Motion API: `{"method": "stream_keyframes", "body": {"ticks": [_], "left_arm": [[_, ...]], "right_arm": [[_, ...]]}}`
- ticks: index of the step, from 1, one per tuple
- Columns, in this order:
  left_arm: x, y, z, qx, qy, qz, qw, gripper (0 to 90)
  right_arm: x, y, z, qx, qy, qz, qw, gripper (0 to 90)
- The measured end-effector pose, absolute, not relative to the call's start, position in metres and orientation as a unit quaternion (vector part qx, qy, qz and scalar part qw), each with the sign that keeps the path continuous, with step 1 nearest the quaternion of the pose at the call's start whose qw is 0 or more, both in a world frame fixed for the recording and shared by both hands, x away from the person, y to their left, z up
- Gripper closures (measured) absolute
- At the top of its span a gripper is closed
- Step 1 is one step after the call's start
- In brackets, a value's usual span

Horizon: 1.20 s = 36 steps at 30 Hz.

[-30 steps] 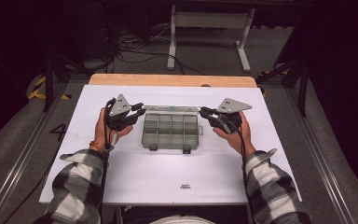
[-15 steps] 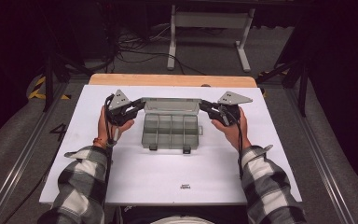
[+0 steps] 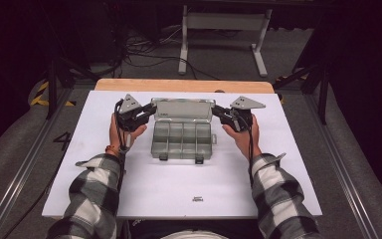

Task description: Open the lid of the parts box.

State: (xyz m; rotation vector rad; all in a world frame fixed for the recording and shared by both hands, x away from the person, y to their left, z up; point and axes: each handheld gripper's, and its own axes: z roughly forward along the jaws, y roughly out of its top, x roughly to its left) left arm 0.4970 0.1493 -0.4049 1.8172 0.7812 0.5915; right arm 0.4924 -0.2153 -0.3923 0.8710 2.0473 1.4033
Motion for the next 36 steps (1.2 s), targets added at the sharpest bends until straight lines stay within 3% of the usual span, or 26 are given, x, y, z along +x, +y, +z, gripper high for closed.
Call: {"method": "stream_keyframes", "body": {"ticks": [9, 18, 36], "left_arm": [[0.507, 0.143, -0.421, 0.764, 0.348, 0.241, 0.487, 78.9], [0.513, 0.141, -0.43, 0.768, 0.372, 0.234, 0.465, 83.5], [0.516, 0.132, -0.436, 0.781, 0.393, 0.238, 0.422, 83.1]], "right_arm": [[0.502, -0.205, -0.407, 0.339, 0.757, 0.484, 0.279, 82.2], [0.508, -0.205, -0.414, 0.353, 0.756, 0.481, 0.268, 82.2], [0.52, -0.202, -0.428, 0.364, 0.779, 0.446, 0.248, 81.1]]}}
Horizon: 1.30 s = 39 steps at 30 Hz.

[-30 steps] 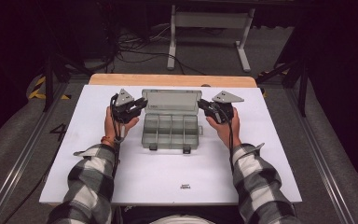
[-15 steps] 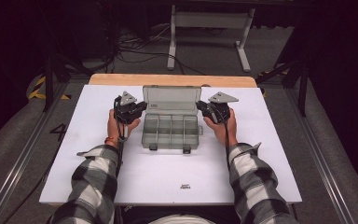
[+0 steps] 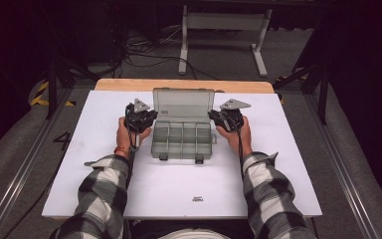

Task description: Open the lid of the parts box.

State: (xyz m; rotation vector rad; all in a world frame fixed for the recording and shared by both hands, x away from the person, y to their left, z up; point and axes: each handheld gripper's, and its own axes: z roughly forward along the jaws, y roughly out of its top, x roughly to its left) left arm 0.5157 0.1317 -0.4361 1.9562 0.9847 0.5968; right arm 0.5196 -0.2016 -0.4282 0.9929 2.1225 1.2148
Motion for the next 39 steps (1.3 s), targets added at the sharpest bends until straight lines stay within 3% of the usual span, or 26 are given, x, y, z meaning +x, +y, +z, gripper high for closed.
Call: {"method": "stream_keyframes", "body": {"ticks": [10, 39], "left_arm": [[0.519, 0.128, -0.441, 0.785, 0.402, 0.234, 0.408, 81.7], [0.52, 0.124, -0.444, 0.784, 0.411, 0.241, 0.397, 76.9]], "right_arm": [[0.524, -0.202, -0.435, 0.376, 0.782, 0.442, 0.227, 80.7], [0.525, -0.199, -0.441, 0.383, 0.787, 0.427, 0.226, 77.3]]}}
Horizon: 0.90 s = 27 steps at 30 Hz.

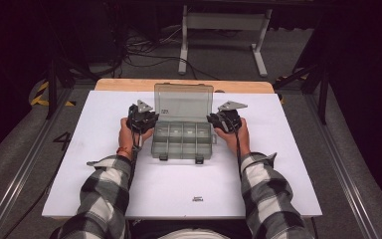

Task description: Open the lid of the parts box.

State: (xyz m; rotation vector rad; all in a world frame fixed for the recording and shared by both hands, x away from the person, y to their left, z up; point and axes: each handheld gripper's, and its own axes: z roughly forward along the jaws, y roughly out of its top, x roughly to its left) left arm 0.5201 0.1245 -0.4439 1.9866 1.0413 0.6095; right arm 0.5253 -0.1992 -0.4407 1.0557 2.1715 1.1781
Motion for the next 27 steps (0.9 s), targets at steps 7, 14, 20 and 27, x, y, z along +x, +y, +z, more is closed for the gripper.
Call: {"method": "stream_keyframes", "body": {"ticks": [7, 14, 20, 27], "left_arm": [[0.5204, 0.1245, -0.4439, 0.784, 0.412, 0.243, 0.395, 74.1], [0.5204, 0.125, -0.4441, 0.784, 0.412, 0.244, 0.395, 73.2], [0.5202, 0.1246, -0.444, 0.784, 0.413, 0.246, 0.394, 72.5], [0.5202, 0.1246, -0.4437, 0.784, 0.412, 0.249, 0.391, 71.7]], "right_arm": [[0.5254, -0.1988, -0.4401, 0.378, 0.79, 0.422, 0.233, 75.3], [0.5254, -0.1989, -0.4399, 0.378, 0.791, 0.419, 0.236, 73.8], [0.5252, -0.1988, -0.4399, 0.378, 0.792, 0.415, 0.239, 73.6], [0.5255, -0.1995, -0.4396, 0.376, 0.796, 0.407, 0.242, 73.8]]}}
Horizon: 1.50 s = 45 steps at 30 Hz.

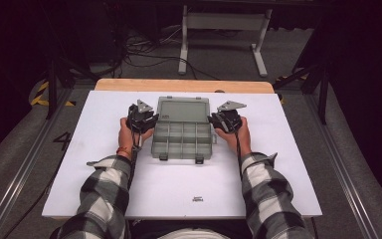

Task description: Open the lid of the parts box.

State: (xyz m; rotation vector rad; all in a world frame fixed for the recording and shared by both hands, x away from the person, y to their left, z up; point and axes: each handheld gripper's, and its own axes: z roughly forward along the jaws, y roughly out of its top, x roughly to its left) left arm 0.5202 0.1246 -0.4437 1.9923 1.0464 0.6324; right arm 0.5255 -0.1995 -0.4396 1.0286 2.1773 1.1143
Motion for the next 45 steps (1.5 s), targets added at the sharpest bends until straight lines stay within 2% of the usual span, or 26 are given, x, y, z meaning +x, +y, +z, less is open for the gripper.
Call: {"method": "stream_keyframes", "body": {"ticks": [5, 16, 23, 35, 45], "left_arm": [[0.52, 0.125, -0.443, 0.785, 0.41, 0.252, 0.39, 71.1], [0.513, 0.13, -0.434, 0.78, 0.398, 0.254, 0.411, 61.9], [0.501, 0.131, -0.424, 0.786, 0.362, 0.261, 0.427, 55.1], [0.481, 0.132, -0.412, 0.794, 0.318, 0.267, 0.444, 49.6], [0.46, 0.138, -0.404, 0.798, 0.279, 0.279, 0.456, 39.7]], "right_arm": [[0.525, -0.199, -0.439, 0.373, 0.798, 0.404, 0.244, 73.8], [0.521, -0.207, -0.429, 0.371, 0.797, 0.411, 0.242, 71.6], [0.509, -0.207, -0.42, 0.352, 0.8, 0.425, 0.234, 68.7], [0.489, -0.212, -0.402, 0.323, 0.8, 0.436, 0.257, 67.1], [0.47, -0.218, -0.399, 0.303, 0.801, 0.448, 0.257, 64.4]]}}
